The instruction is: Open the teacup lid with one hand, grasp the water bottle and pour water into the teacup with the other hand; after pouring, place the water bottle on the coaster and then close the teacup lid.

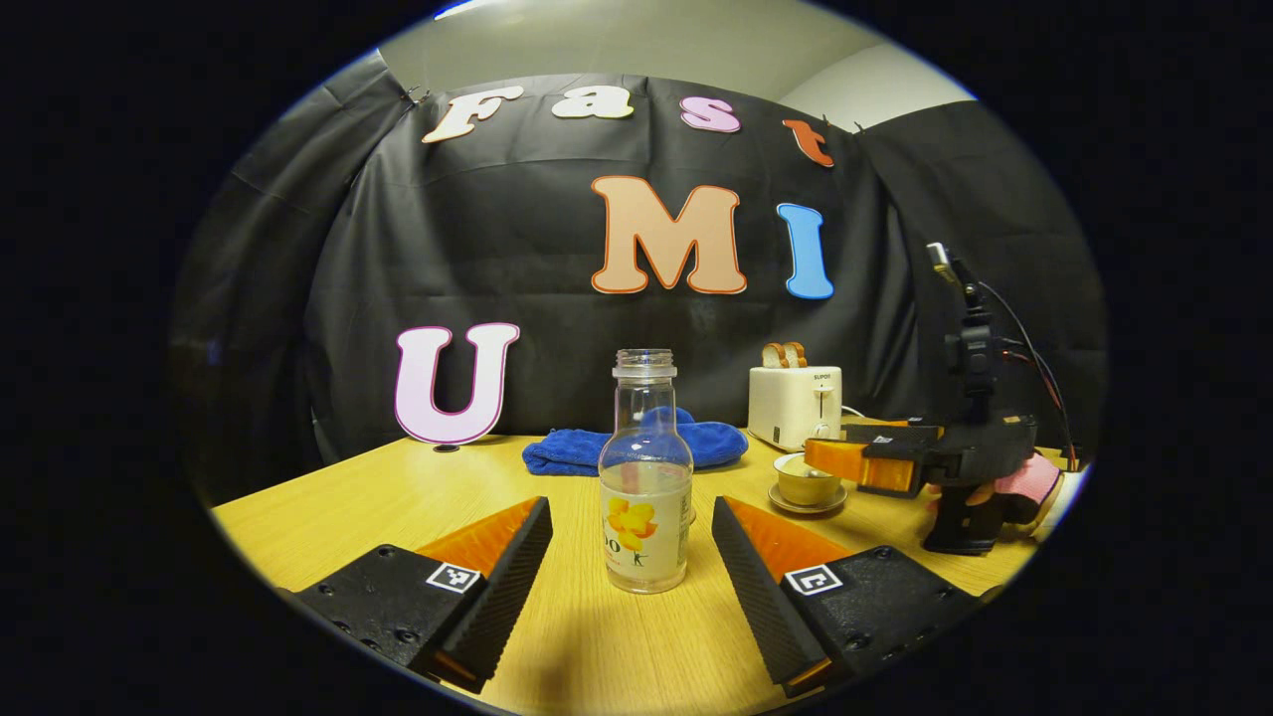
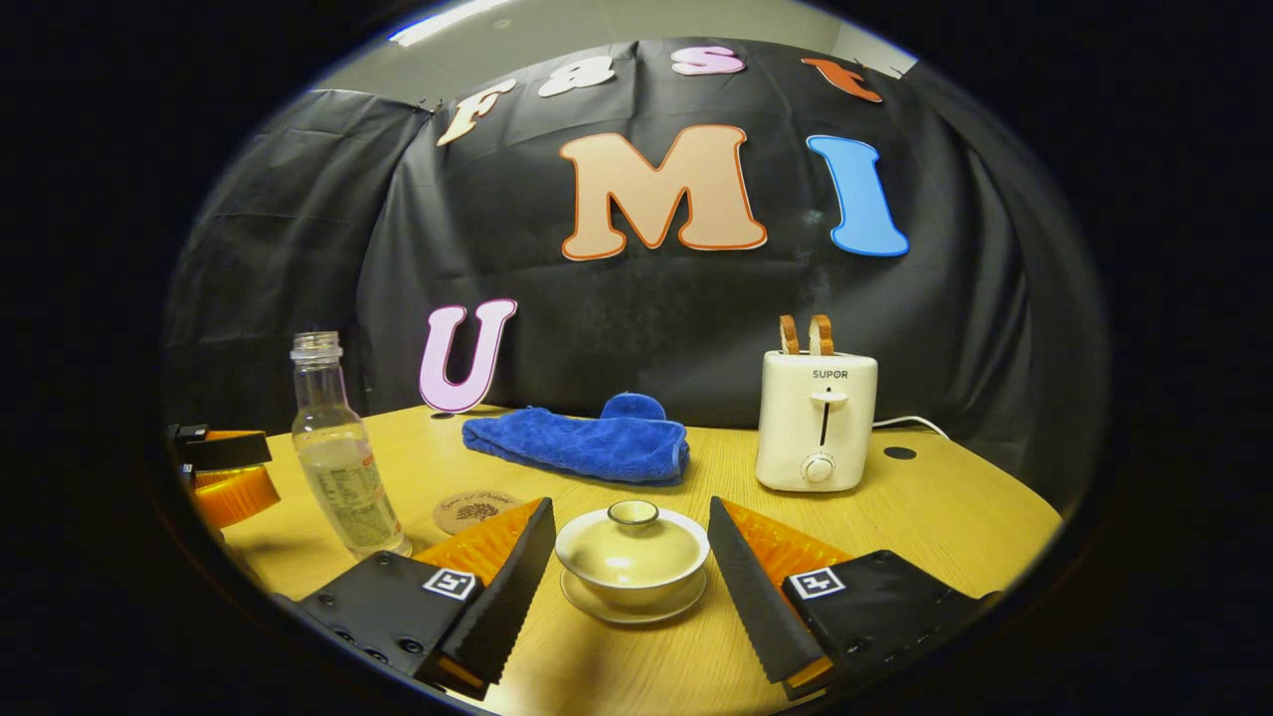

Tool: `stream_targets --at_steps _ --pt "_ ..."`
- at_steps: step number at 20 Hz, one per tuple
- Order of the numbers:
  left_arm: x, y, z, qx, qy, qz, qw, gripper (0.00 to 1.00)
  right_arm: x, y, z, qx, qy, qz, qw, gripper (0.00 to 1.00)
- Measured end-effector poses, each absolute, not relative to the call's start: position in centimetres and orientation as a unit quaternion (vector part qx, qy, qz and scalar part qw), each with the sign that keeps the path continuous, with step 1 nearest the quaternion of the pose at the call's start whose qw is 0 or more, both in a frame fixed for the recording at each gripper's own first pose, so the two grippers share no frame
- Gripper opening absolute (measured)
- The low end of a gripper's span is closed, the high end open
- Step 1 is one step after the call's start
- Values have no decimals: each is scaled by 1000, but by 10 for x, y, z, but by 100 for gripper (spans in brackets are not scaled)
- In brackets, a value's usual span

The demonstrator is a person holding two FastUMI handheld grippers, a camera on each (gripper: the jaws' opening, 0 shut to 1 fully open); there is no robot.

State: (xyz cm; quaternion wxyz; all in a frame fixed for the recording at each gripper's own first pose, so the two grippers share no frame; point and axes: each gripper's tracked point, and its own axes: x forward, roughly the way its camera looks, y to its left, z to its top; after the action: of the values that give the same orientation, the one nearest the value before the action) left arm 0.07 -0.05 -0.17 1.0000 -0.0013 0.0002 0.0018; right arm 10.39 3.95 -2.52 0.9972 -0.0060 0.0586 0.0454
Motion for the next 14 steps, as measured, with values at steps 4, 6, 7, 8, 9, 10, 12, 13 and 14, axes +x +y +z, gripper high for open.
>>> stream_targets --at_steps 4,6,7,8,9,10,12,13,14 --pt "2 -1 -2 -1 0 1 1000 95 123 38 -28 -8 64 41 997 93" --pt "2 -1 -2 -1 0 1 1000 95 129 38 -29 -12 71 40 997 82" --pt "1 -1 -3 -1 0 1 1000 95 133 38 -30 -14 72 36 997 76" --pt "0 -1 -2 -1 0 1 1000 95 135 37 -30 -15 74 32 997 69" --pt "1 -1 -3 -1 0 1 1000 95 135 38 -32 -14 80 35 996 62" --pt "1 -1 -2 -1 0 0 1000 95 138 41 -34 -11 84 41 996 56" --pt "1 -1 -2 -1 -1 1 1000 95 131 43 -30 -14 85 43 995 44" --pt "2 -1 -3 -1 0 0 1000 95 136 44 -33 -18 84 45 995 37" --pt "1 -1 -2 -1 0 0 1000 95 136 45 -34 -22 85 48 995 36"
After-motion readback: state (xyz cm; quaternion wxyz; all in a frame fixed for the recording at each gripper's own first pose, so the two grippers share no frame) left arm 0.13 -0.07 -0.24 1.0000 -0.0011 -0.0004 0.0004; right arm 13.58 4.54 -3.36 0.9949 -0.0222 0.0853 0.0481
